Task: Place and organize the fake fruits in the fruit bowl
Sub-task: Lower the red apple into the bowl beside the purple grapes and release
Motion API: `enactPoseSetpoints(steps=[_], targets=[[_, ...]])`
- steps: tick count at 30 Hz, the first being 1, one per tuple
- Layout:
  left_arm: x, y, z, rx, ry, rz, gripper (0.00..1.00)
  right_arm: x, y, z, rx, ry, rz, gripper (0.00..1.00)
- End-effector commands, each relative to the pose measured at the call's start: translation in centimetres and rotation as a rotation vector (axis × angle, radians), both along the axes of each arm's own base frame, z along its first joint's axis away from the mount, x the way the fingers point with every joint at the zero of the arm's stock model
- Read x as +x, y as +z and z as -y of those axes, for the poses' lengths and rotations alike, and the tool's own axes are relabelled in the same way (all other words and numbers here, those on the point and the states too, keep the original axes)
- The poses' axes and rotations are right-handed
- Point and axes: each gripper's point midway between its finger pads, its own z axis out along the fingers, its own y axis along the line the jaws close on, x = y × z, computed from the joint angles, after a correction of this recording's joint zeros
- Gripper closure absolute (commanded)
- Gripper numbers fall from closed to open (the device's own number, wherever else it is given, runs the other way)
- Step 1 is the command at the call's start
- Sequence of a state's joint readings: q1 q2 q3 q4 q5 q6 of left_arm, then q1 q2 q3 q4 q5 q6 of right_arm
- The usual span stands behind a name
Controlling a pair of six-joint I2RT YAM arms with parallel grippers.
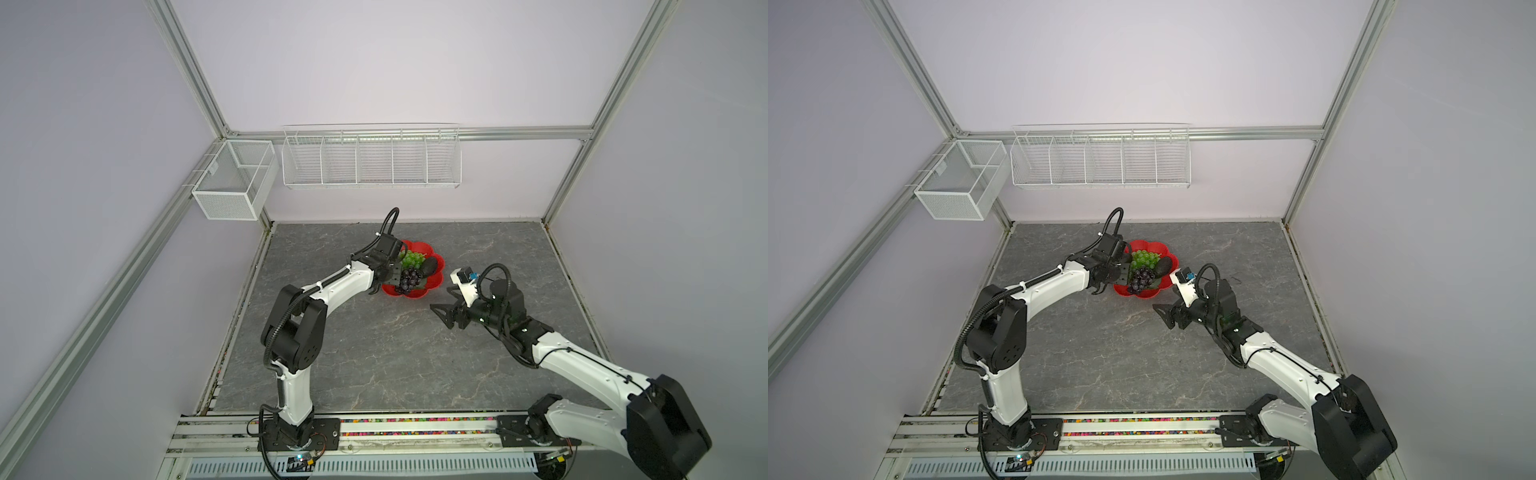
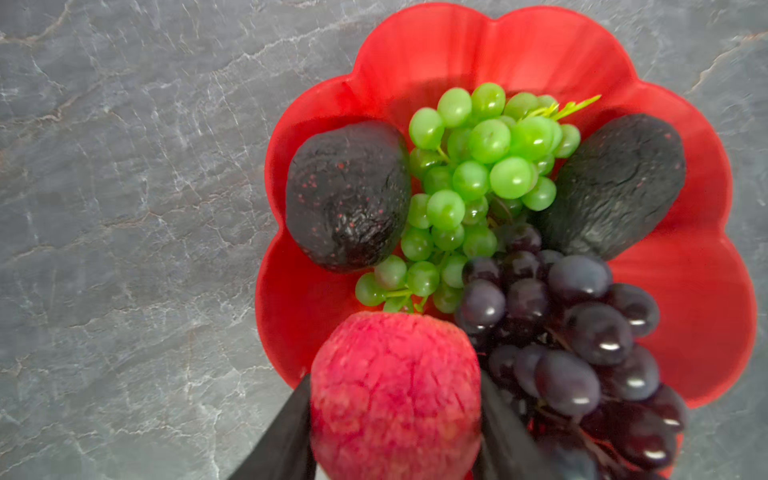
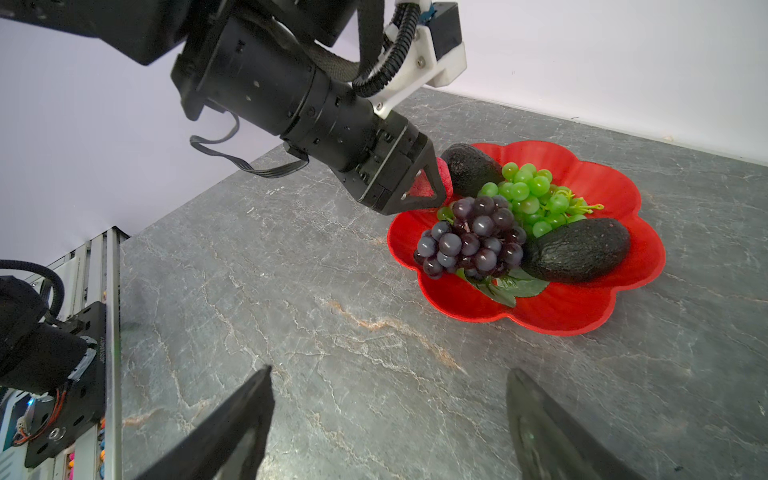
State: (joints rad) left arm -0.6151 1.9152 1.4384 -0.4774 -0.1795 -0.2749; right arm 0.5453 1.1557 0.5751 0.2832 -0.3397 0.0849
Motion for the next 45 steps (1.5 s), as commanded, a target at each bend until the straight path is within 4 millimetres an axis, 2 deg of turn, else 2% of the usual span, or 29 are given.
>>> enactPoseSetpoints(steps=[1,8,19,25,31,42,45], targets=[[0.5,-0.5,-0.1,0.018,0.000,-0.008,0.56,-0.7,0.6,-0.3,0.014,0.033,0.043,0.12],[1.3,-1.1,0.3,0.025,-0.002,-0.016,0.56,-0.8,0.3,-0.2,0.005,0.029,0.041,0.12],[1.2,-1.1,0.1,0.019,0.011,-0.014,0.55,-0.9,0.5,-0.1,0.007,0.026,0.044,0.12],[1.3,-1.1,0.2,0.019,0.010,-0.009,0.51,-0.7,0.2,-0.2,-0.002,0.027,0.033,0.12],[1.4,-0.8,0.2,0.016,0.007,-0.002,0.40,-0.8,0.2,-0.1,-0.003,0.027,0.035,0.12],[1.5,1.3,0.2,-0.004,0.004,0.054,0.33,-0.8,0.3,-0.1,0.000,0.023,0.037,0.12],[1.0,3.9,-0.1,-0.036,0.004,0.127,0.33,-0.5,0.2,0.3,0.004,-0.005,0.042,0.11]])
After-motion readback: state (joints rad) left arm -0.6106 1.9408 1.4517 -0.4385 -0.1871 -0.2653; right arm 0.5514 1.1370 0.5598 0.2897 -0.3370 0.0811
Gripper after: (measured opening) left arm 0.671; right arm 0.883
